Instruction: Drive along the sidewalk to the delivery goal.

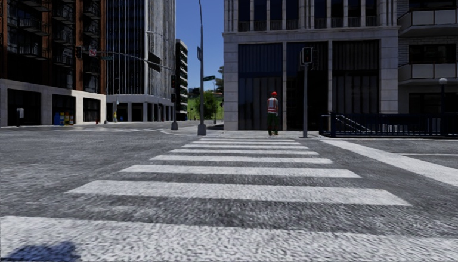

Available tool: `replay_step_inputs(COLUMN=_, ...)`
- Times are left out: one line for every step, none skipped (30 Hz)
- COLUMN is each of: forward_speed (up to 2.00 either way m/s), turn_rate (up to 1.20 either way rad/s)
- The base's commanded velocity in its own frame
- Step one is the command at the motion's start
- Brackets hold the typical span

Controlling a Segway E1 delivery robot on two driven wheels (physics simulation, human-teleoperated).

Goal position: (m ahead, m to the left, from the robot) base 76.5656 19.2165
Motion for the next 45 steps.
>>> replay_step_inputs(forward_speed=2.00, turn_rate=-0.23)
replay_step_inputs(forward_speed=2.00, turn_rate=-0.23)
replay_step_inputs(forward_speed=2.00, turn_rate=-0.23)
replay_step_inputs(forward_speed=2.00, turn_rate=-0.23)
replay_step_inputs(forward_speed=2.00, turn_rate=-0.23)
replay_step_inputs(forward_speed=2.00, turn_rate=-0.23)
replay_step_inputs(forward_speed=2.00, turn_rate=-0.23)
replay_step_inputs(forward_speed=2.00, turn_rate=-0.23)
replay_step_inputs(forward_speed=2.00, turn_rate=-0.23)
replay_step_inputs(forward_speed=2.00, turn_rate=-0.22)
replay_step_inputs(forward_speed=2.00, turn_rate=-0.22)
replay_step_inputs(forward_speed=2.00, turn_rate=-0.22)
replay_step_inputs(forward_speed=2.00, turn_rate=-0.22)
replay_step_inputs(forward_speed=2.00, turn_rate=-0.22)
replay_step_inputs(forward_speed=2.00, turn_rate=-0.22)
replay_step_inputs(forward_speed=2.00, turn_rate=-0.12)
replay_step_inputs(forward_speed=2.00, turn_rate=0.00)
replay_step_inputs(forward_speed=2.00, turn_rate=0.00)
replay_step_inputs(forward_speed=2.00, turn_rate=0.00)
replay_step_inputs(forward_speed=2.00, turn_rate=0.00)
replay_step_inputs(forward_speed=2.00, turn_rate=0.00)
replay_step_inputs(forward_speed=2.00, turn_rate=0.00)
replay_step_inputs(forward_speed=2.00, turn_rate=0.00)
replay_step_inputs(forward_speed=2.00, turn_rate=0.00)
replay_step_inputs(forward_speed=2.00, turn_rate=0.00)
replay_step_inputs(forward_speed=2.00, turn_rate=0.00)
replay_step_inputs(forward_speed=2.00, turn_rate=0.00)
replay_step_inputs(forward_speed=2.00, turn_rate=0.00)
replay_step_inputs(forward_speed=2.00, turn_rate=0.00)
replay_step_inputs(forward_speed=2.00, turn_rate=0.00)
replay_step_inputs(forward_speed=2.00, turn_rate=0.00)
replay_step_inputs(forward_speed=2.00, turn_rate=0.00)
replay_step_inputs(forward_speed=2.00, turn_rate=0.00)
replay_step_inputs(forward_speed=2.00, turn_rate=0.00)
replay_step_inputs(forward_speed=2.00, turn_rate=0.00)
replay_step_inputs(forward_speed=2.00, turn_rate=0.00)
replay_step_inputs(forward_speed=2.00, turn_rate=0.00)
replay_step_inputs(forward_speed=2.00, turn_rate=0.00)
replay_step_inputs(forward_speed=2.00, turn_rate=0.00)
replay_step_inputs(forward_speed=2.00, turn_rate=0.00)
replay_step_inputs(forward_speed=2.00, turn_rate=0.00)
replay_step_inputs(forward_speed=2.00, turn_rate=0.00)
replay_step_inputs(forward_speed=2.00, turn_rate=0.00)
replay_step_inputs(forward_speed=2.00, turn_rate=0.00)
replay_step_inputs(forward_speed=2.00, turn_rate=0.00)
